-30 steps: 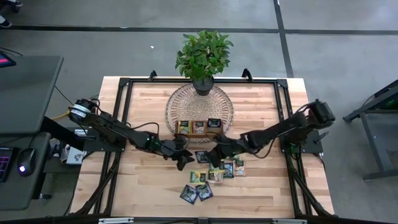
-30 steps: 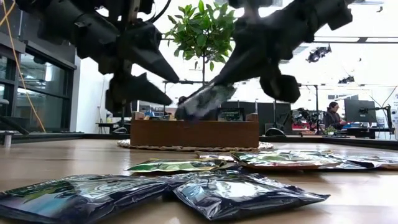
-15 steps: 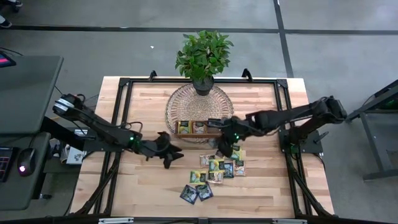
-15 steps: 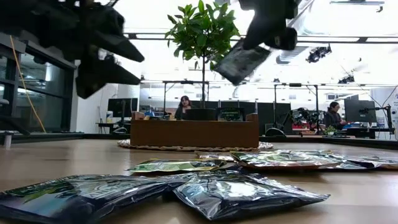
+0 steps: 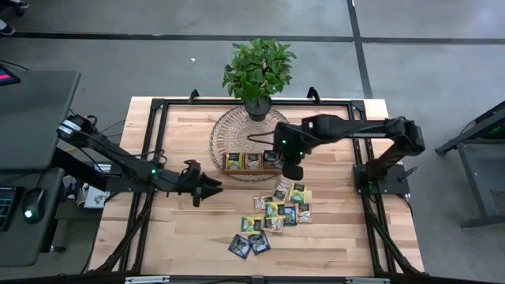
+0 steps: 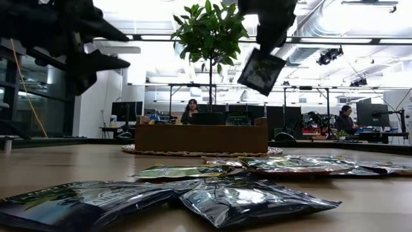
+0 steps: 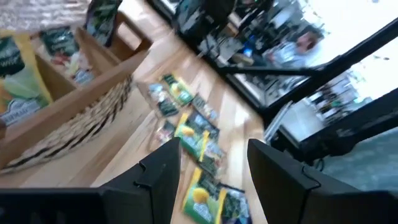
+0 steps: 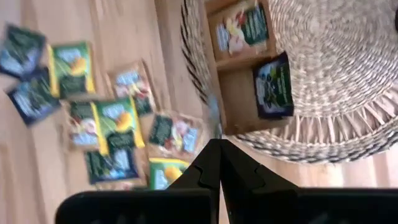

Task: Pick & Place Tea
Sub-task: Put the violet tea bag into the right section of the wooden organizer

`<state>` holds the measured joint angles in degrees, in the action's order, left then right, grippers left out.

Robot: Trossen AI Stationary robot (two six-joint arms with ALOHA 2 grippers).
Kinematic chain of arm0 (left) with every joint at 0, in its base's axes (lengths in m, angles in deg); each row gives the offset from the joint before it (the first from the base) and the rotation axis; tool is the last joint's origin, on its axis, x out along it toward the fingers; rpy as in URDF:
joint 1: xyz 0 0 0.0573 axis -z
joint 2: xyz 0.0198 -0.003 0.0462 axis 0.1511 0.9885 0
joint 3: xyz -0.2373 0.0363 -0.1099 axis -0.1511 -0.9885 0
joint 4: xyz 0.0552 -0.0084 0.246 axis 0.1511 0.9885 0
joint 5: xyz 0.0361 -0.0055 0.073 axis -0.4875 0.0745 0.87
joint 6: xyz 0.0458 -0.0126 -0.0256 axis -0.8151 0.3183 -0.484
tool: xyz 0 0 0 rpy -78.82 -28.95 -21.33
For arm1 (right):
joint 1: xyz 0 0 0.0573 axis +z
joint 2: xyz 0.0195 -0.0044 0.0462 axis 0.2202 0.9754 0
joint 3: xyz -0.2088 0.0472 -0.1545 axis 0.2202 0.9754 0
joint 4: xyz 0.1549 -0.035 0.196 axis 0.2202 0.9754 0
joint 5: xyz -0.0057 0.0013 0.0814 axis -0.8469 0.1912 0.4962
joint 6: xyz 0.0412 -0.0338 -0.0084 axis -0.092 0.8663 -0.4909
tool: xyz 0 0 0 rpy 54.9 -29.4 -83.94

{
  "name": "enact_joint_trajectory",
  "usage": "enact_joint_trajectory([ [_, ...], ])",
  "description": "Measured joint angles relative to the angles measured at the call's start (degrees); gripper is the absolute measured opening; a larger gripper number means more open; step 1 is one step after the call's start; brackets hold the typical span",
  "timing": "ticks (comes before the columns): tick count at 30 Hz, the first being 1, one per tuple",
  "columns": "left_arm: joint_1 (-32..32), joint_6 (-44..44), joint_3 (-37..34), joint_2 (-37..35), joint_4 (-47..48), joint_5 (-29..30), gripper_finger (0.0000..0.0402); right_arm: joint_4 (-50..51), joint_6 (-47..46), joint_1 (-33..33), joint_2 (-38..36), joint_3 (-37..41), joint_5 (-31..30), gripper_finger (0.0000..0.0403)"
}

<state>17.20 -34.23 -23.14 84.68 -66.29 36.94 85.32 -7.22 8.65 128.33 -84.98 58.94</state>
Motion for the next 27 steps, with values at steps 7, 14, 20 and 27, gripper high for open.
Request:
enact_joint_trajectory([
  [7, 0.05, -1.03, -2.38, -1.99, -2.73, 0.18, 0.0184, 3.18, 8.40, -1.91, 7.01, -5.97, -1.48, 0.0000],
  [14, 0.05, -0.98, -2.48, -2.04, -2.69, -0.23, 0.0184, 3.41, 14.17, -3.77, 11.06, -8.58, -4.06, 0.0000],
  [20, 0.05, -1.01, -2.48, -2.04, -2.62, -0.25, 0.0184, 3.31, 16.49, -5.03, 12.96, -8.45, -3.76, 0.0000],
  [27, 0.05, -1.01, -2.46, -2.02, -2.49, -0.30, 0.0184, 2.97, 18.83, -5.05, 14.95, -8.43, -3.56, 0.0000],
])
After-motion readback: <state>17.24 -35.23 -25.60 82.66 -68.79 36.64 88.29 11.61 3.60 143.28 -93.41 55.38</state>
